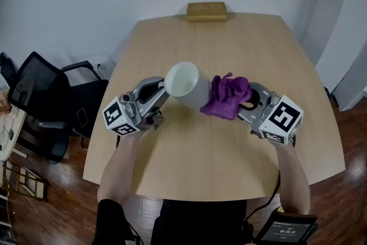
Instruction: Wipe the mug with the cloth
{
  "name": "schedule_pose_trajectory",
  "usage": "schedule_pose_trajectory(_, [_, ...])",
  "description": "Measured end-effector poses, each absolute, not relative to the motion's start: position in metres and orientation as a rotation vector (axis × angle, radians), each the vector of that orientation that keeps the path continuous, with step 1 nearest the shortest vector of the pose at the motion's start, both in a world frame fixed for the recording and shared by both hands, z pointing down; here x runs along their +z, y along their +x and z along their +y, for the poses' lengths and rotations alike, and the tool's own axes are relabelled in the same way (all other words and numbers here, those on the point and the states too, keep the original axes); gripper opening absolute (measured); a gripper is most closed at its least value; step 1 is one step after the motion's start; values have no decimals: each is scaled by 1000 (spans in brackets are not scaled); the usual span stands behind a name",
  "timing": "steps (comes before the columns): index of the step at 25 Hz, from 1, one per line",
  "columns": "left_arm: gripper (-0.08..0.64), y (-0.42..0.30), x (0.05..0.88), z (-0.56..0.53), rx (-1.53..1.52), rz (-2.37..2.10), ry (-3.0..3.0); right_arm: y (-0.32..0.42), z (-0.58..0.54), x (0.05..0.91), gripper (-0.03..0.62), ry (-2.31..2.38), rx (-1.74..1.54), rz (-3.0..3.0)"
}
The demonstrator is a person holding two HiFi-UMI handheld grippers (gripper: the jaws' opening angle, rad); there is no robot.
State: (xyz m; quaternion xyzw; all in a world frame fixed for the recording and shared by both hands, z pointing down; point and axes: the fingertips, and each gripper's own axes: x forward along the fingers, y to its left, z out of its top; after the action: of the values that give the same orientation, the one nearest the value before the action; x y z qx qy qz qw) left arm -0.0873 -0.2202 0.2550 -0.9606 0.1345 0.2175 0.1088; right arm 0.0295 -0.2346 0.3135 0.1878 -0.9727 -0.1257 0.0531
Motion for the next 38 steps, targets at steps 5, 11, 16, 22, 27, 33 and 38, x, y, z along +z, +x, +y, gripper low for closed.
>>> schedule_pose_trajectory(5, [64,-82,259,-214,578,343,-2817,55,-223,258,77,652,-398,-3213])
schedule_pose_trajectory(11, [64,-65,269,-205,513,270,-2837,38,-181,226,78,484,-599,-3352])
schedule_pose_trajectory(16, [63,-77,261,-206,550,274,-2818,24,-200,261,77,440,-436,-3232])
schedule_pose_trajectory(22, [64,-81,251,-196,586,231,-2774,44,-235,296,77,617,-466,-2961])
schedule_pose_trajectory(27, [64,-71,253,-186,530,164,-2763,69,-198,221,77,493,-443,-3397])
schedule_pose_trajectory(33, [64,-66,267,-181,458,122,-2769,37,-173,232,77,269,-491,-3382])
schedule_pose_trajectory(38, [64,-74,261,-184,475,162,-2747,31,-186,264,77,329,-585,-3139])
